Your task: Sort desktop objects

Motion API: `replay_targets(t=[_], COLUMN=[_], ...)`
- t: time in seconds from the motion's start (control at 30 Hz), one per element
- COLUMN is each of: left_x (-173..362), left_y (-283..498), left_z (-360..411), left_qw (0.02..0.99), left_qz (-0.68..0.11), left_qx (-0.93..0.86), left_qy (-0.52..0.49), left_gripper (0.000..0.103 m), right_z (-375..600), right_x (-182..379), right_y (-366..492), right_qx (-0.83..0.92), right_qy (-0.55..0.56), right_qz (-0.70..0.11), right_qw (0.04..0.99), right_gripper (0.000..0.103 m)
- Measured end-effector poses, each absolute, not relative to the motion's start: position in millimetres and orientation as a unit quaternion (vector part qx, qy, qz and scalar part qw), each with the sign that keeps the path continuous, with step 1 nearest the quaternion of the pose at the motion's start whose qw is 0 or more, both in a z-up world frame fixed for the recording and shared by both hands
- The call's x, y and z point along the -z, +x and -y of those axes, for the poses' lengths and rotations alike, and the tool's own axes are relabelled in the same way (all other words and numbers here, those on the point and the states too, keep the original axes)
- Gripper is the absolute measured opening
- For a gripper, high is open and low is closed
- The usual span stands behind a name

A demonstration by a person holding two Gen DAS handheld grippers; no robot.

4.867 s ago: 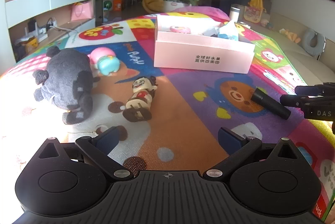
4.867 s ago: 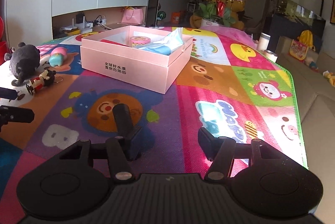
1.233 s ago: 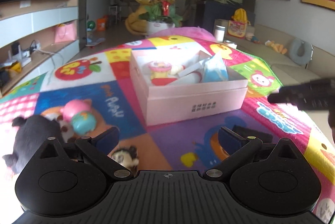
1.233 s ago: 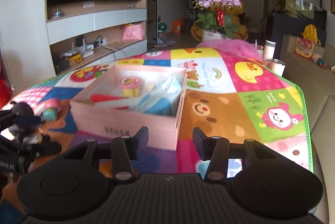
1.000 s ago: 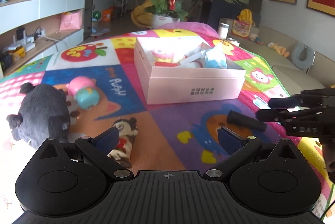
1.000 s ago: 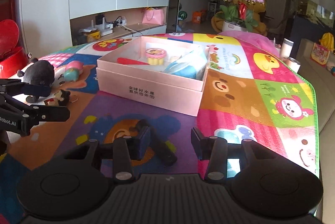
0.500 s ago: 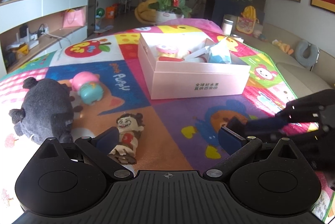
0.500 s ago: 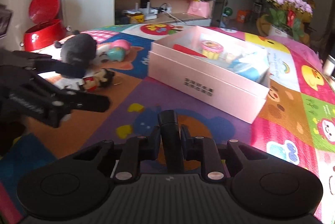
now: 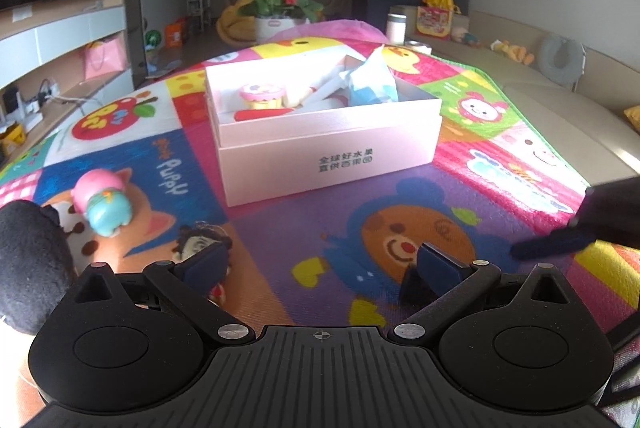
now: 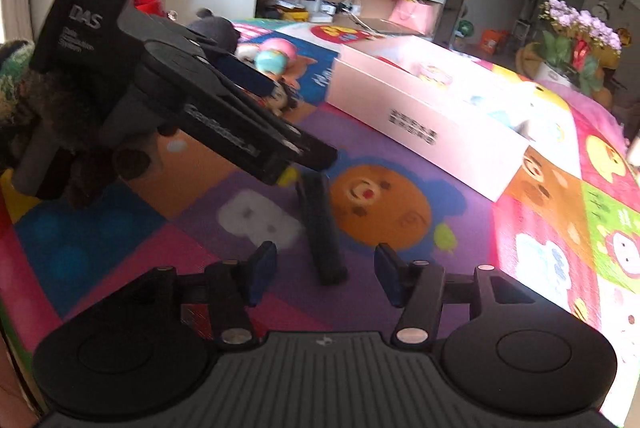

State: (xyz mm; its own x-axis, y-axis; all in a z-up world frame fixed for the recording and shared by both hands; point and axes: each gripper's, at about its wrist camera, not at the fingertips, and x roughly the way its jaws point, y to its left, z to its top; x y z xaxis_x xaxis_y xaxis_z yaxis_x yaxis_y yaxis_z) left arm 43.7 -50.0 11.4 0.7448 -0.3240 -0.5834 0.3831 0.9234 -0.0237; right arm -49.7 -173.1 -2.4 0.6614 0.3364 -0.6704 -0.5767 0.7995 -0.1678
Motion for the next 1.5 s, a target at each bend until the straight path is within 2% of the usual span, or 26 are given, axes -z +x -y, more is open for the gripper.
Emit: replay_targets(t=[0.17,0.5,0.53,0.6,0.63,0.67,1.03,1.2,1.5], left_x=[-11,-10,-11,-14,-14,-15,-19,-14,-1], left_y=[42,43,42,40,38,38,84,119,104], left_z=[48,49,49,46,44,43,79,104,117], left_qw=[0.932,0.930,0.931,0.933,0.934,0.934,0.939,0.933,0.912], left_qz=[-0.305,-0.310,-0.308,-0.305,-0.305,-0.305,-0.297,-0.307,-0.315], left_qx=[0.193,0.194,0.191,0.188,0.186,0.185,0.170,0.170,0.208], left_qy=[0.045,0.041,0.039,0.035,0.031,0.029,0.040,0.083,0.158], left_gripper=[0.103,0.103,0.103,0.103,0.103,0.103,0.103,0.103,0.103], right_z=[192,202,203,205,204,202,199,204,204], right_x=[4,5,4,2,1,1,9,10,13], right_y=[-40,-19,-19,-16,-15,-16,-23,-32,-24], right_qx=[-0.194,-0.118,-0.117,-0.125,-0.129,-0.131,-0.130,-0.131,-0.096], right_qy=[-0.191,-0.172,-0.166,-0.151,-0.145,-0.144,-0.136,-0.125,-0.115], right_qz=[-0.316,-0.299,-0.301,-0.308,-0.310,-0.310,-0.325,-0.324,-0.316], right_qw=[0.909,0.931,0.932,0.931,0.931,0.931,0.927,0.929,0.937], right_gripper=[0.069,0.070,0.067,0.053,0.043,0.040,0.040,0.040,0.041])
